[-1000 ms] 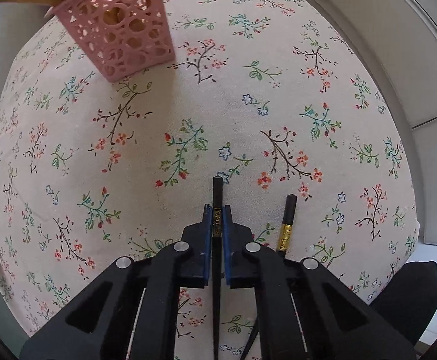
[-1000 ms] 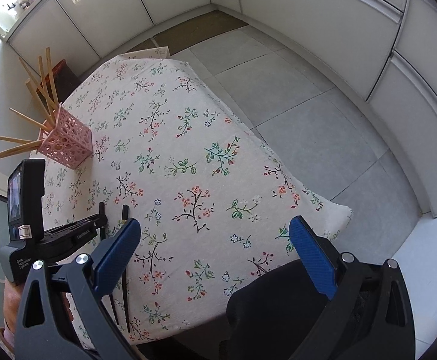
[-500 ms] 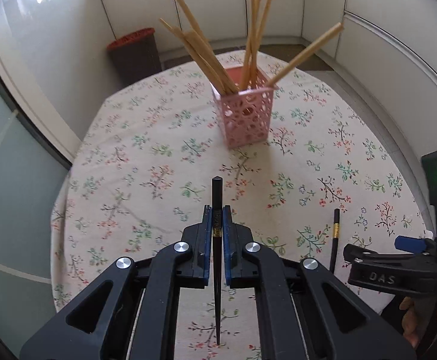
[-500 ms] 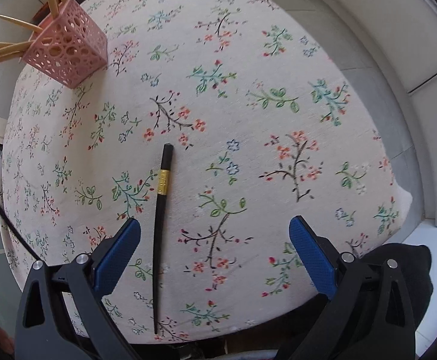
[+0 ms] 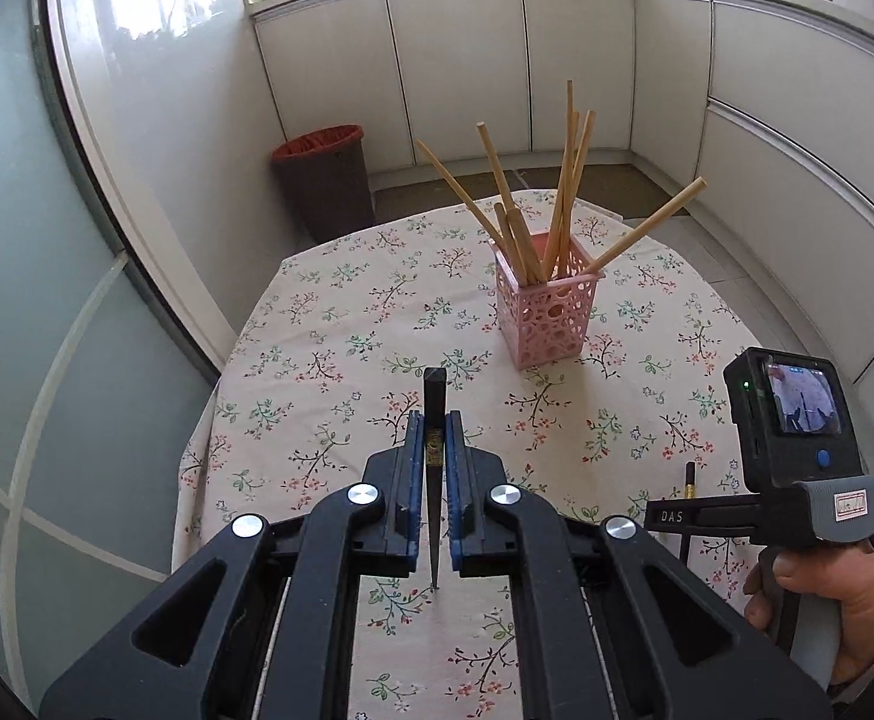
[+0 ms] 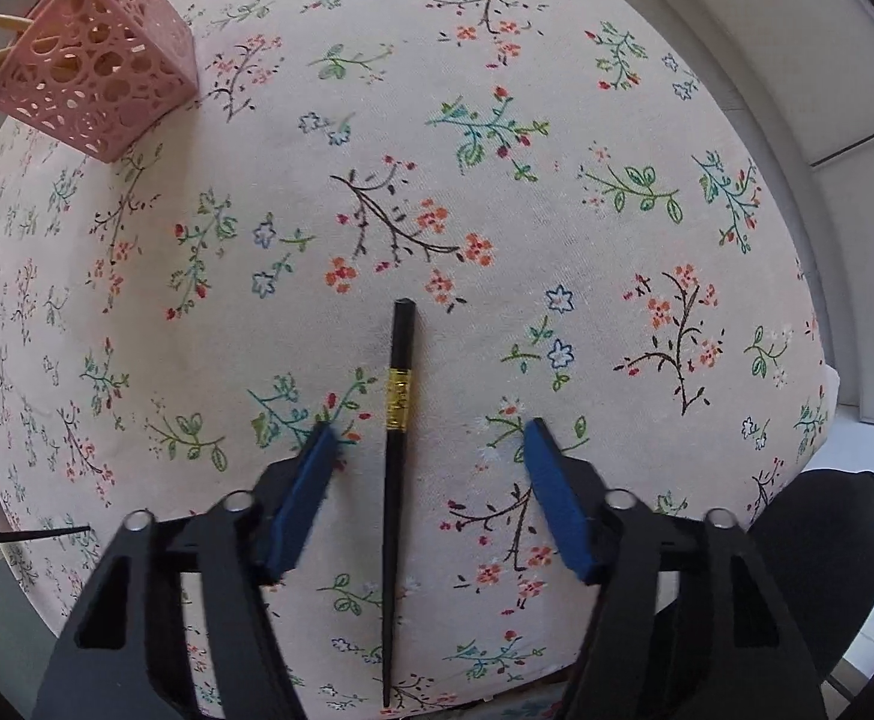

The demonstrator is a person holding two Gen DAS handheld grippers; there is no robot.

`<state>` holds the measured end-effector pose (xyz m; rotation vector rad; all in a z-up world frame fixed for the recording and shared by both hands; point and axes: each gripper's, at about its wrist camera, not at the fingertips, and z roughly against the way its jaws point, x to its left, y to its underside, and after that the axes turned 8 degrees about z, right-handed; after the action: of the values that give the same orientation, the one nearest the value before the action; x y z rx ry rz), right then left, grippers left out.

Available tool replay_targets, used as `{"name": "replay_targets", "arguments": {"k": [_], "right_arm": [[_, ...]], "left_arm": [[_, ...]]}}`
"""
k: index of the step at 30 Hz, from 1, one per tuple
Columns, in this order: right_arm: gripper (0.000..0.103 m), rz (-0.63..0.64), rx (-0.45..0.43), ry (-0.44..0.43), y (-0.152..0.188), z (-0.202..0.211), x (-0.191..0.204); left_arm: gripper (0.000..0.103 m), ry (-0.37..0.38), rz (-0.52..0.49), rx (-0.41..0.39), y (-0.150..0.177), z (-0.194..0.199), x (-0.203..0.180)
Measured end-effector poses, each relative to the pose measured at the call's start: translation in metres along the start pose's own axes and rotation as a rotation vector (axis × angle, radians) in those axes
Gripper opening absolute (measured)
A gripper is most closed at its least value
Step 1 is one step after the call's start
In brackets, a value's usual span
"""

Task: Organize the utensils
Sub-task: 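Lift both black chopsticks upright over the pink holder with both grippers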

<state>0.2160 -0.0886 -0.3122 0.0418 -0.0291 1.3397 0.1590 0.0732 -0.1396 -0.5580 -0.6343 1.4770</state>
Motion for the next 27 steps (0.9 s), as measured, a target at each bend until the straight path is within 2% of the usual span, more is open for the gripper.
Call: {"name": "replay_targets", "arguments": {"k": [2, 3, 5, 7, 9, 12, 15, 20, 27], "right_arm": [[0.012, 0.027, -0.007, 0.003, -0.002, 0.003, 0.012], [0.008, 0.044, -0.014, 0.004, -0.002, 0.003, 0.016], [0.007, 0.067, -0.026, -0.044, -0.001, 0.005, 0.018], [0.007, 0.064, -0.061, -0.193, 0.001, 0.013, 0.014], [0.007, 0.11, -0.17, -0.267, 0.006, 0.039, 0.011], [0.007, 0.211, -0.32, -0.3, 0.019, 0.086, 0.006], [0.007, 0.275, -0.445, -0.313, 0.028, 0.131, -0.002], [0.007, 0.31, -0.622, -0.336, 0.039, 0.201, -0.026], [0.007, 0.298, -1.045, -0.383, 0.035, 0.303, -0.045]], "left_arm": [[0.006, 0.004, 0.008, -0.003, -0.002, 0.003, 0.002], [0.006, 0.006, 0.013, -0.006, -0.002, 0.005, 0.003], [0.006, 0.01, 0.021, -0.009, -0.002, 0.009, 0.005], [0.006, 0.014, 0.03, -0.019, -0.002, 0.015, 0.007], [0.006, 0.044, 0.053, -0.026, -0.003, 0.024, 0.012], [0.006, 0.102, 0.094, -0.031, -0.011, 0.037, 0.019], [0.006, 0.192, 0.144, -0.032, -0.024, 0.051, 0.023], [0.006, 0.303, 0.18, -0.069, -0.053, 0.079, 0.02], [0.006, 0.344, 0.203, -0.185, -0.114, 0.106, 0.013]]}}
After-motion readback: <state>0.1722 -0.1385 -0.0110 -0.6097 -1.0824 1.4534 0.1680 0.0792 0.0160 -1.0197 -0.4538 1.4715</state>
